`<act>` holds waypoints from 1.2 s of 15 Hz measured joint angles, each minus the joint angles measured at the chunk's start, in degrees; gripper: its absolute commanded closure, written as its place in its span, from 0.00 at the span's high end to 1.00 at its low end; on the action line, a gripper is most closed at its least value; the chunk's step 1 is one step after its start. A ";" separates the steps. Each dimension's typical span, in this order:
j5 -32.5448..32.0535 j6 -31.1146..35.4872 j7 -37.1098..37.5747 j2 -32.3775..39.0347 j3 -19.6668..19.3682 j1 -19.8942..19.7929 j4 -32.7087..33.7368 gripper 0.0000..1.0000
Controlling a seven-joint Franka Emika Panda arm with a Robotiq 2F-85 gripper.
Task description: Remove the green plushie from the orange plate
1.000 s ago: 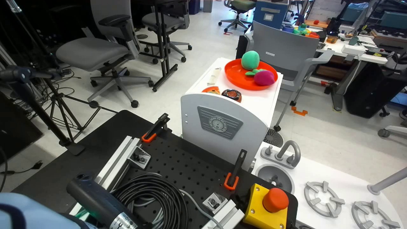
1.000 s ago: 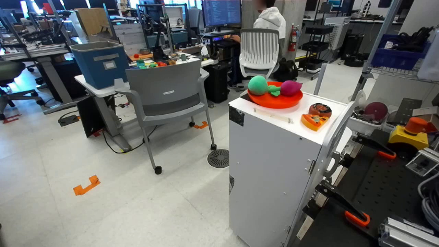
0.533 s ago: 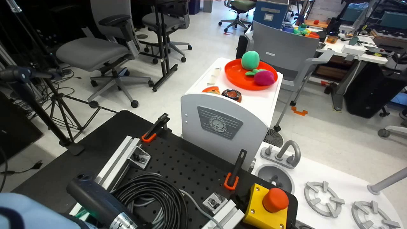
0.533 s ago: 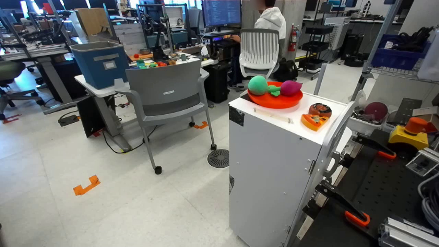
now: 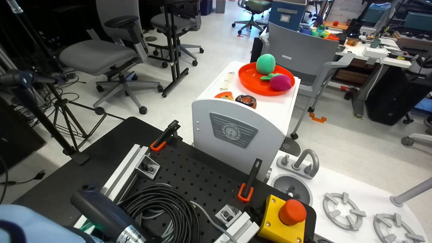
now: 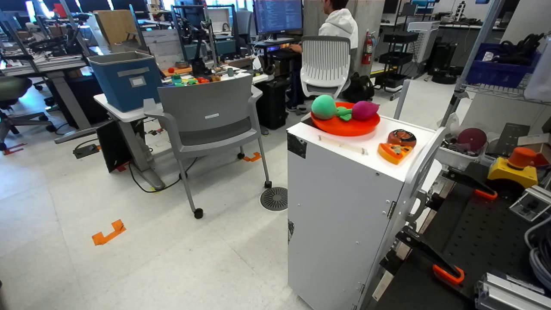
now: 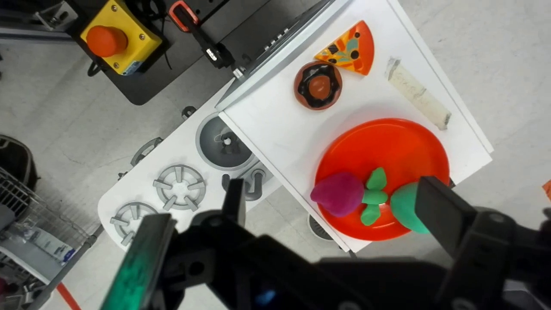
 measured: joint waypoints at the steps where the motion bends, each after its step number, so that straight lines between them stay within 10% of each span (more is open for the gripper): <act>1: 0.40 0.00 -0.71 -0.19 0.14 0.31 0.00 1.00; 18: -1.86 0.11 -3.65 -7.72 3.40 2.22 -3.69 1.00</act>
